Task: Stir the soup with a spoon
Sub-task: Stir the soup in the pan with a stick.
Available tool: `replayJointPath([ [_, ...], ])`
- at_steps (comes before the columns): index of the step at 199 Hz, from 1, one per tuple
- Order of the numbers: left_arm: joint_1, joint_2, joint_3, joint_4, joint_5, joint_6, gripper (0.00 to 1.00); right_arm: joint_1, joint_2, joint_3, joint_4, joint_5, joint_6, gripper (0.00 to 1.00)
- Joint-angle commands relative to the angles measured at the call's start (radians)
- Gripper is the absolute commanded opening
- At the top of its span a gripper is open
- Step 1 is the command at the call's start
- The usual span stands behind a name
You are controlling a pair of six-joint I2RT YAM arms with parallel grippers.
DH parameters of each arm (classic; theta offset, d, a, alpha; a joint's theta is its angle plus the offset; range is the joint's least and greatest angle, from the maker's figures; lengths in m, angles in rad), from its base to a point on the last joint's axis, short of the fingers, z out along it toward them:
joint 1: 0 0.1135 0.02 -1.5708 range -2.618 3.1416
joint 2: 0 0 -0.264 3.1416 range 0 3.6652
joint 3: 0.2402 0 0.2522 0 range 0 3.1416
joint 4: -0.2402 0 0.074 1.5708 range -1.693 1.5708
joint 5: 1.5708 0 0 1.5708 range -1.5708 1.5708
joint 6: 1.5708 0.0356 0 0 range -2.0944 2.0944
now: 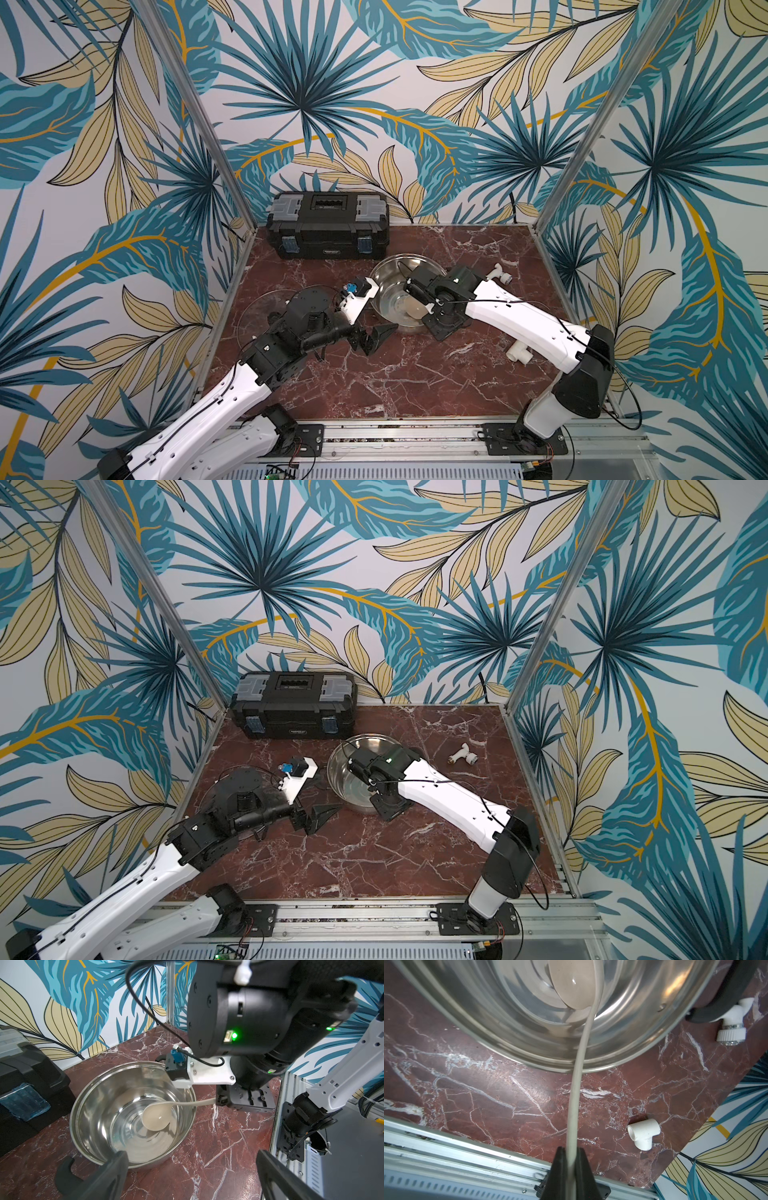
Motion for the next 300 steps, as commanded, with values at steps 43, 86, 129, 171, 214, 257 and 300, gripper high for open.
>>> replayJointPath([
  [43, -0.008, 0.005, -0.022, 0.045, -0.006, -0.008, 1.0, -0.116, 0.104, 0.133, -0.002, 0.082, -0.041, 0.0],
  [86, -0.012, 0.005, -0.021, 0.043, -0.013, -0.011, 1.0, -0.111, 0.255, 0.353, -0.026, -0.026, -0.061, 0.0],
  [129, -0.014, 0.003, -0.026, 0.039, -0.016, -0.01, 1.0, -0.04, 0.3, 0.41, -0.02, -0.097, -0.067, 0.0],
  [171, -0.014, 0.0, -0.043, 0.043, -0.014, -0.016, 1.0, 0.023, 0.223, 0.304, 0.005, -0.109, -0.018, 0.0],
  [214, -0.016, -0.006, -0.047, 0.045, -0.015, -0.011, 1.0, 0.03, 0.066, 0.127, 0.013, -0.089, 0.027, 0.0],
  [257, -0.017, -0.001, -0.047, 0.054, -0.01, -0.013, 1.0, 0.009, -0.024, 0.006, -0.018, 0.004, 0.037, 0.0],
  [300, -0.018, -0.002, -0.045, 0.053, -0.012, -0.018, 1.0, -0.068, -0.006, 0.021, 0.027, 0.064, 0.029, 0.0],
])
